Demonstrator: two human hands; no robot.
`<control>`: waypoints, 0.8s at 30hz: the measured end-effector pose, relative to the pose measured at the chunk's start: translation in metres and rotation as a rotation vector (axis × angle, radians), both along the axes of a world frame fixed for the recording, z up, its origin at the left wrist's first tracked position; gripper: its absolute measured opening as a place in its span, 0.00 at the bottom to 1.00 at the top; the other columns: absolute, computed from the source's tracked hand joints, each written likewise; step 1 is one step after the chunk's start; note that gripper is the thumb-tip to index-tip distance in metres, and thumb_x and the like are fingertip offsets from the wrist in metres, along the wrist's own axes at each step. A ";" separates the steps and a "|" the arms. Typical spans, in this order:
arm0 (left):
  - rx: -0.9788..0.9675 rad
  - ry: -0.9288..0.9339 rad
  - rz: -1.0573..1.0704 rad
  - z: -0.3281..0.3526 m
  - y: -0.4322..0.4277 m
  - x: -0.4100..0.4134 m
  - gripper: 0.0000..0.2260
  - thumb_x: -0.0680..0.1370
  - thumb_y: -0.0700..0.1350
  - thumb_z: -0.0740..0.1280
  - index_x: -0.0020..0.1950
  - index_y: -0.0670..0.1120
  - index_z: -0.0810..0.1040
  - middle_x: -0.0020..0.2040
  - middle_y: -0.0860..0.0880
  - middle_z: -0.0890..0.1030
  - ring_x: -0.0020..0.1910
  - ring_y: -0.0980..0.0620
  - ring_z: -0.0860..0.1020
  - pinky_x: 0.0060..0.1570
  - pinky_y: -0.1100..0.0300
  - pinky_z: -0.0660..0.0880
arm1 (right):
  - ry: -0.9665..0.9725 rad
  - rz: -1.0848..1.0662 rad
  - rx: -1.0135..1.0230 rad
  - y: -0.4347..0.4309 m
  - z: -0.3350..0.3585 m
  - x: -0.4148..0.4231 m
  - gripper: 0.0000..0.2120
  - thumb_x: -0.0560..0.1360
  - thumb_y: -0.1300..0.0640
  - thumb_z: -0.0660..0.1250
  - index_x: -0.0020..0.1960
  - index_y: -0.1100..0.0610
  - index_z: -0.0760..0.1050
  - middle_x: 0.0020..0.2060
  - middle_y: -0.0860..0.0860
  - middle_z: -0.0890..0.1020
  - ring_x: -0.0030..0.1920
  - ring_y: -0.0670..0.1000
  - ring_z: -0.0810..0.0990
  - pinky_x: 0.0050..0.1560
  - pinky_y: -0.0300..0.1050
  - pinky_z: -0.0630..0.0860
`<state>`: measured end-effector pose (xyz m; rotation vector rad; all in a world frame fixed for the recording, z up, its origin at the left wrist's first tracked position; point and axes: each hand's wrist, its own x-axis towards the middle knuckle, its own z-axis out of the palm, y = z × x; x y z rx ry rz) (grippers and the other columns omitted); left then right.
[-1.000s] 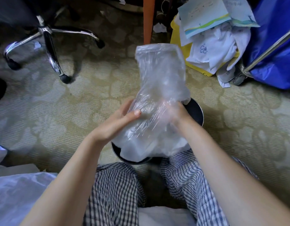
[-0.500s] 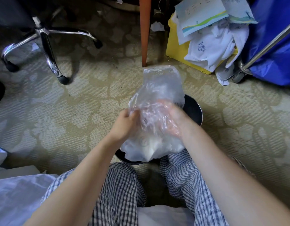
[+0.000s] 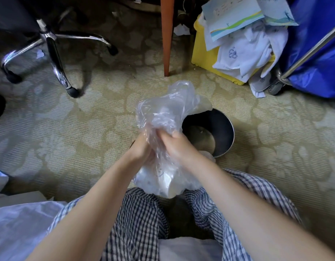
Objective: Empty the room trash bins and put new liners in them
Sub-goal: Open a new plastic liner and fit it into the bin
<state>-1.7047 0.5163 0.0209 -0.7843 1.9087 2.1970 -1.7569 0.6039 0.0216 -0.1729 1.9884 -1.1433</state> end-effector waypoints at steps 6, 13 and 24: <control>0.357 0.133 0.062 0.012 0.006 -0.001 0.31 0.79 0.61 0.37 0.58 0.47 0.75 0.49 0.51 0.84 0.50 0.54 0.82 0.46 0.60 0.79 | 0.434 0.052 0.004 0.002 0.005 -0.001 0.15 0.80 0.54 0.57 0.45 0.61 0.78 0.47 0.62 0.79 0.56 0.64 0.76 0.56 0.52 0.71; 0.251 0.043 -0.298 0.004 0.001 0.004 0.39 0.66 0.72 0.64 0.65 0.44 0.72 0.59 0.52 0.80 0.62 0.57 0.76 0.59 0.67 0.73 | 0.325 0.316 0.403 0.008 0.014 -0.022 0.22 0.82 0.48 0.50 0.50 0.62 0.76 0.57 0.62 0.77 0.60 0.61 0.74 0.51 0.46 0.68; -0.313 -0.127 0.238 -0.005 -0.008 -0.004 0.17 0.79 0.39 0.62 0.30 0.42 0.70 0.19 0.54 0.65 0.17 0.59 0.60 0.21 0.66 0.57 | -0.080 0.373 -0.041 0.046 0.031 -0.041 0.20 0.76 0.43 0.62 0.66 0.47 0.70 0.61 0.35 0.72 0.63 0.37 0.69 0.58 0.27 0.66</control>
